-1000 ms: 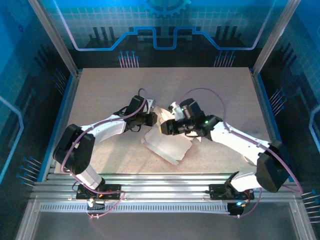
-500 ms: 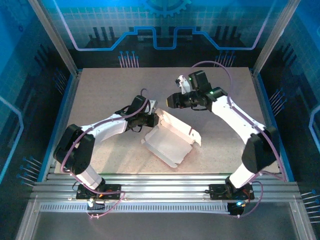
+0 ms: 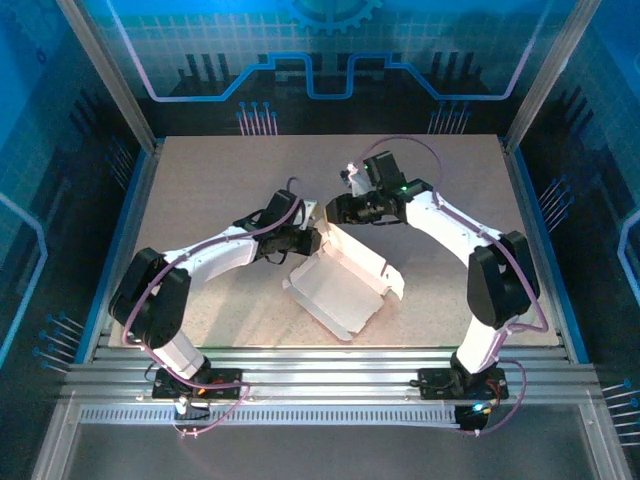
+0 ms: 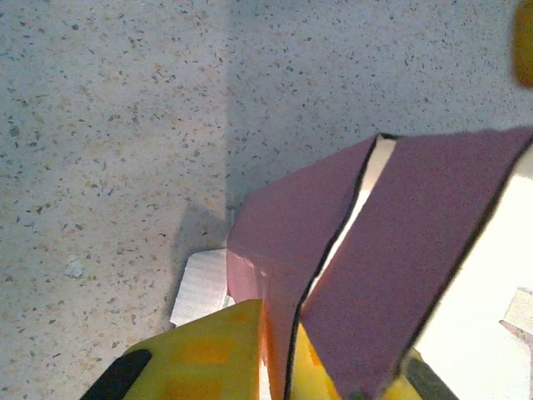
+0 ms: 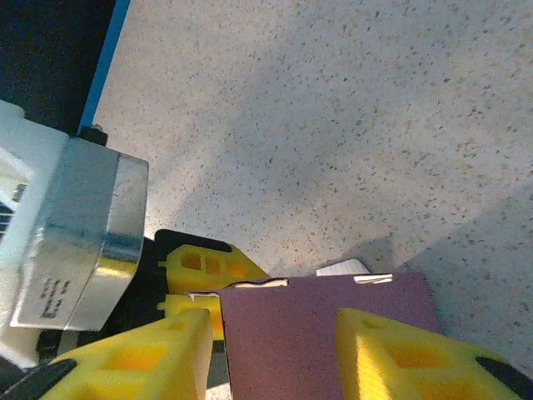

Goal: Fold the paper box

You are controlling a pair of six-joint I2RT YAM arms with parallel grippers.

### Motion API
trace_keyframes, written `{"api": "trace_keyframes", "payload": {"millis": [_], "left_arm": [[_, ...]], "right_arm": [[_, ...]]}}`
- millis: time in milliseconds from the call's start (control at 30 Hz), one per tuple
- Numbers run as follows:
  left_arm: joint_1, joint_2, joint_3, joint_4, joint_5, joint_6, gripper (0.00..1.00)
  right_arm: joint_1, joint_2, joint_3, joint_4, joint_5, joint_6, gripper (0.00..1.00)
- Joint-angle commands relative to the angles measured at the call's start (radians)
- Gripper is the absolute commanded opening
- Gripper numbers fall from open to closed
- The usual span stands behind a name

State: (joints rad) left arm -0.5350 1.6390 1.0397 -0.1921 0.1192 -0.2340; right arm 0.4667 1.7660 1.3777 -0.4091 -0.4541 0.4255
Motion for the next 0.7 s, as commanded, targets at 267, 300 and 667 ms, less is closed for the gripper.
{"api": "trace_keyframes", "payload": {"millis": [267,300,667], "left_arm": [[-0.023,0.015,0.036,-0.037,-0.01,0.01,0.16],[-0.025,0.015,0.036,-0.035,-0.008,0.008,0.17],[-0.043,0.031,0.063,-0.054,0.008,0.005,0.18]], "right_arm": [[0.019,0.023,-0.057,0.061,-0.031,0.009,0.44],[0.02,0.021,-0.061,0.062,-0.031,0.008,0.44],[0.026,-0.018,-0.06,-0.011,0.02,-0.064,0.5]]}}
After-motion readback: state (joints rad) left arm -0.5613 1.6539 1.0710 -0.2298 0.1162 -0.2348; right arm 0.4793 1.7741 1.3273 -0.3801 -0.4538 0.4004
